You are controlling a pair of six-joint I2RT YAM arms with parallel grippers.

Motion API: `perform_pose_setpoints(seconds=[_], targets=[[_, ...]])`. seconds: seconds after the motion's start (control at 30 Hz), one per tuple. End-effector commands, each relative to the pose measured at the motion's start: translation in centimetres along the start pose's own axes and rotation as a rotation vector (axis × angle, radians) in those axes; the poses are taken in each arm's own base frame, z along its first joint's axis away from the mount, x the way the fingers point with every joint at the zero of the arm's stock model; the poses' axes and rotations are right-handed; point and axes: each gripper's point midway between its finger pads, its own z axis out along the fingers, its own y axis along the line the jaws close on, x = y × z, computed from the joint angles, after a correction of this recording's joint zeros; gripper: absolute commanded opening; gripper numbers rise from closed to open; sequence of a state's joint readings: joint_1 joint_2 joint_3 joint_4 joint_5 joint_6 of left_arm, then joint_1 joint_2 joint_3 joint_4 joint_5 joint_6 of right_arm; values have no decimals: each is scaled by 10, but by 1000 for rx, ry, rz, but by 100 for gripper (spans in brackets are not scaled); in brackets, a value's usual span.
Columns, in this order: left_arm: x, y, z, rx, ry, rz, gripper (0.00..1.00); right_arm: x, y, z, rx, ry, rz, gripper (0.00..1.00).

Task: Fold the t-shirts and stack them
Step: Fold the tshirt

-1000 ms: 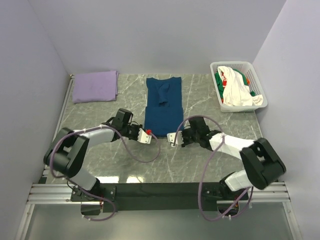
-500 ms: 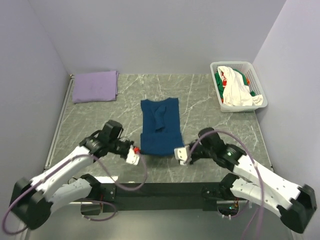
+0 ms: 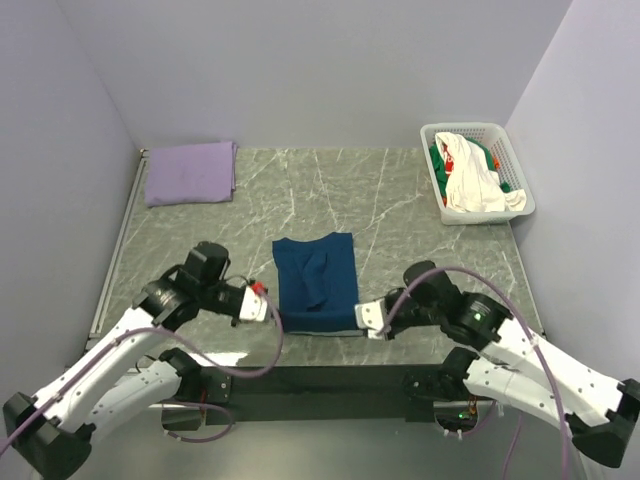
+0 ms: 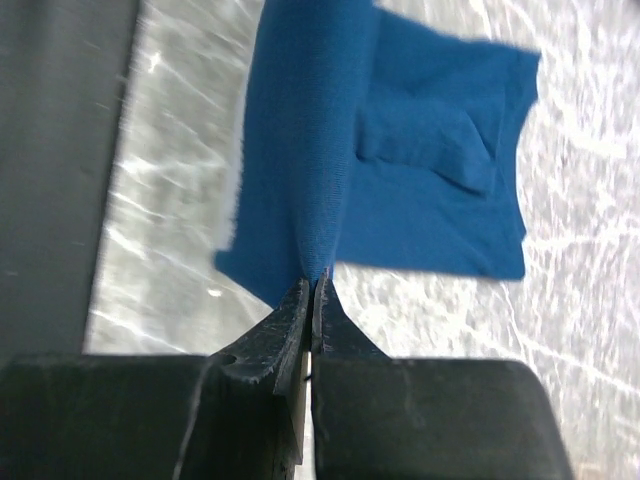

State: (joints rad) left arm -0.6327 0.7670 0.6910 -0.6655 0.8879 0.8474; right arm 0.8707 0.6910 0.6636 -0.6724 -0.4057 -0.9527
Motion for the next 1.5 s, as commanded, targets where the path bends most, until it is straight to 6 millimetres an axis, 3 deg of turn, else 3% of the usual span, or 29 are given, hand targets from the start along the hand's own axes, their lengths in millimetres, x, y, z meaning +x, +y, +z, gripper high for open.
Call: perform_pose_setpoints(seconds=[0.0,0.17,0.3,0.33,0.4,0.43,0.53,0.67,0.87,1.0,1.13,1.17,1.3,1.4,1.47], targets=[[-8,37,-14,-75,-22,-51,1,-2,-38,0,58,15,-28,0],[28,84,-19,-68,-2,-175,1,23,-76,14,56,42,7,0],[59,128,-12,-118,9,-270,1,56,-101,47,7,84,74,0],[79,135,-5,-116,28,-335,1,60,-106,53,-1,88,95,0],[95,153,-6,-148,34,-412,1,77,-119,70,-35,99,174,0],[116,154,0,-129,48,-477,1,82,-125,75,-38,104,198,0],[150,167,6,-131,90,-617,1,101,-141,95,-72,116,305,0],[172,181,10,-117,129,-734,1,117,-141,115,-164,161,463,0],[194,169,14,-72,204,-888,4,113,-130,118,-268,197,695,0],[193,150,16,-57,207,-943,5,105,-106,125,-381,208,880,0],[182,125,16,-36,202,-975,4,96,-76,125,-437,198,991,0],[182,111,19,-16,209,-996,4,94,-63,123,-447,200,1009,0],[169,98,18,-21,204,-971,3,81,-34,117,-471,187,1019,0],[158,101,16,-23,182,-964,5,74,-29,109,-463,173,1032,0],[155,104,12,-8,181,-949,8,67,-38,103,-442,162,1011,0]])
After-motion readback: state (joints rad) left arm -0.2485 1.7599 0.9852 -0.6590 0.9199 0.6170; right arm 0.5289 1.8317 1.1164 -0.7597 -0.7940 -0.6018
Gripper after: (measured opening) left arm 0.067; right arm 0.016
